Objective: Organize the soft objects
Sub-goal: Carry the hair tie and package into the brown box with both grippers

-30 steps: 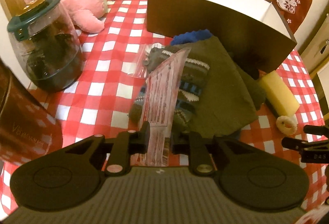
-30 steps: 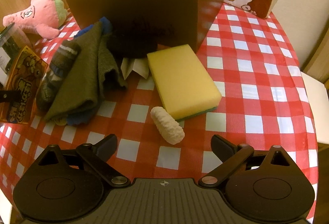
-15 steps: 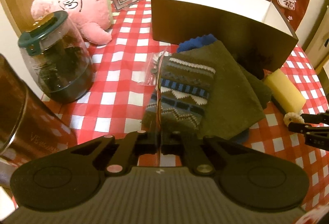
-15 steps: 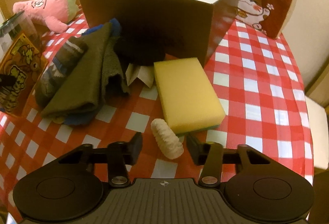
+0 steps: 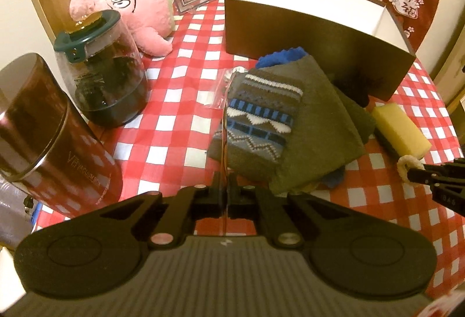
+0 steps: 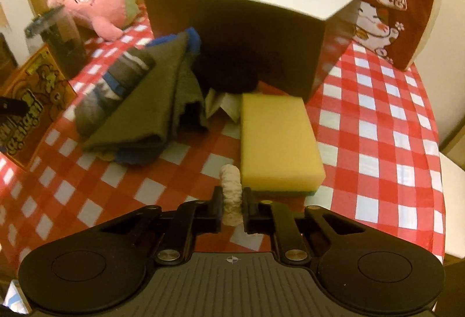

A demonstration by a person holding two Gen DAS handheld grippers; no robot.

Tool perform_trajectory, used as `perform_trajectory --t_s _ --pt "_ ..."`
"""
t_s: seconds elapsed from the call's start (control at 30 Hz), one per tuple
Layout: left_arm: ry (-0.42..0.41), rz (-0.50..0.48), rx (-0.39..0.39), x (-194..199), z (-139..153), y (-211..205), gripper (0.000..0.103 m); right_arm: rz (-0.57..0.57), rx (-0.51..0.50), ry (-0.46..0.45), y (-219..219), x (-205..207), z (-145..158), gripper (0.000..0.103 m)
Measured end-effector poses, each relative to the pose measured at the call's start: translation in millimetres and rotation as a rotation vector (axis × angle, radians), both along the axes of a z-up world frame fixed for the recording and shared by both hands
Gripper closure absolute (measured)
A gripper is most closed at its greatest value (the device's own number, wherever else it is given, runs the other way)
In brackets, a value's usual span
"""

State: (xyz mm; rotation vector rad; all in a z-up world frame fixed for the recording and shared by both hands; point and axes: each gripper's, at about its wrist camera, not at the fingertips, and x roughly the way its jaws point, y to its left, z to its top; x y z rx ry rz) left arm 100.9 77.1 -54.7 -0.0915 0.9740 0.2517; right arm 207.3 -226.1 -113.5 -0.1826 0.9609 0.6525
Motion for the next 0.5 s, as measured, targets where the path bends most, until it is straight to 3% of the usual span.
perform_trajectory --t_s 0.37,0.5 --pt "-0.065 -0.008 0.021 -14 23 -28 0.101 0.046 0.128 -0.07 -22 -18 39 0.091" --pt "-0.061 -0.006 0.022 -20 21 -37 0.101 0.169 -0.02 0.017 -12 -28 6 0.091"
